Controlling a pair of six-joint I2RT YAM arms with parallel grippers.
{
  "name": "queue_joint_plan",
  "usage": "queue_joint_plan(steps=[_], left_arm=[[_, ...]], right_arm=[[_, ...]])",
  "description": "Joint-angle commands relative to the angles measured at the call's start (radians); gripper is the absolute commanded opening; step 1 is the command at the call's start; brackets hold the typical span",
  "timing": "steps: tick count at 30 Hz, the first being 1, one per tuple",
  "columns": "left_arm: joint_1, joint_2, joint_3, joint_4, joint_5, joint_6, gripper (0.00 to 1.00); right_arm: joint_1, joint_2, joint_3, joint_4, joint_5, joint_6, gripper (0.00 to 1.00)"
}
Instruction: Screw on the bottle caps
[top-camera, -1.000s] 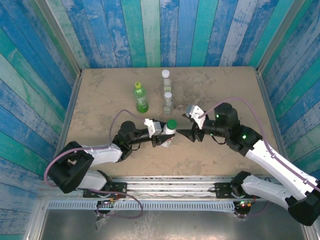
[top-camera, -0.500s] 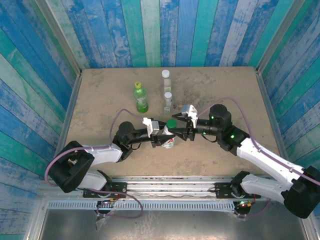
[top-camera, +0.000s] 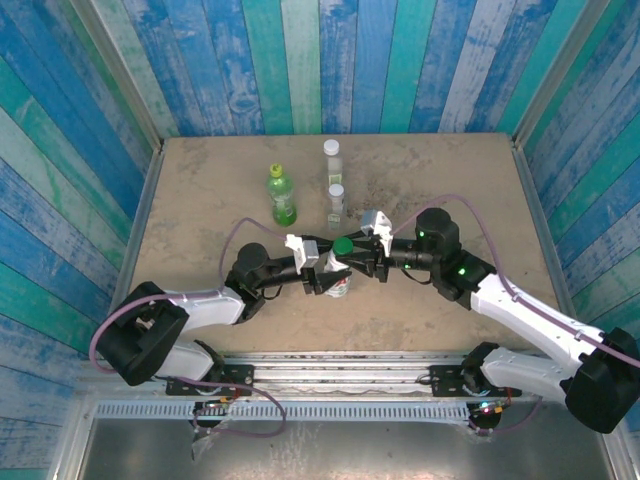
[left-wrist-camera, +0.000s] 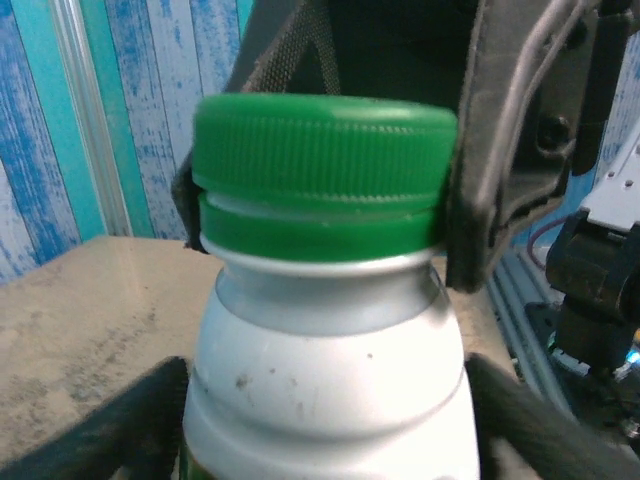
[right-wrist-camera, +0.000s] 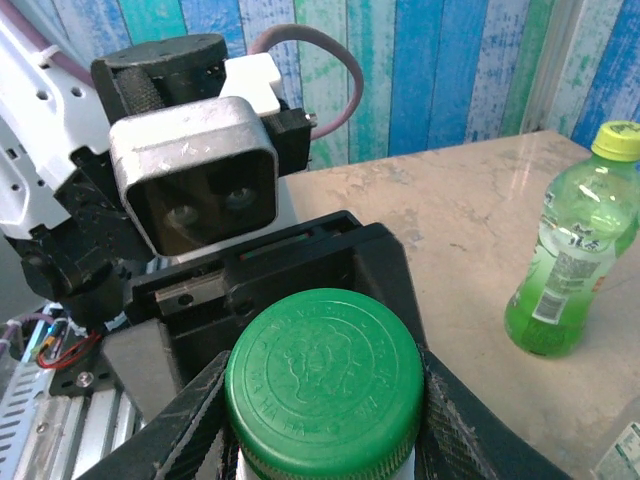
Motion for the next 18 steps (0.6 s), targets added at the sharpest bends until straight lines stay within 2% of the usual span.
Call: queue_joint_plan(steps=[1, 2, 3, 4, 10, 12, 15, 18], left_arm=[[0.001, -0.004, -0.022, 0.014, -0.072, -0.008, 0.93], [0.001, -0.019, -0.043, 0.022, -0.101, -0.014, 1.00], [0.001, -0.039, -0.062, 0.023, -0.141, -0.017, 0.95], [0.002, -0.061, -0.081, 0.021, -0.174, -0.018, 0.94], [0.001, -0.264, -0.196, -0.107, -0.412, -0.047, 0.94], [0.002, -0.330, -0.214, -0.182, -0.498, -0.047, 0.94], [0.001, -0.399, -0.228, -0.254, -0.578, -0.029, 0.94], [0.002, -0.430, -0.235, -0.260, -0.608, -0.022, 0.94]], right_arm=[[-0.002, -0.008, 0.012, -0.003, 0.060, -0.020, 0.37], [-0.002, -0.011, 0.007, 0.001, 0.089, -0.024, 0.37], [-0.001, -0.013, 0.000, 0.006, 0.128, -0.024, 0.36], [-0.003, -0.012, -0.001, 0.011, 0.162, -0.023, 0.35], [-0.004, 0.022, -0.021, 0.112, 0.410, -0.008, 0.34], [-0.004, 0.049, -0.020, 0.145, 0.531, -0.002, 0.34], [-0.016, 0.097, 0.007, 0.153, 0.655, 0.008, 0.34], [-0.051, 0.144, 0.030, 0.171, 0.704, 0.029, 0.34]])
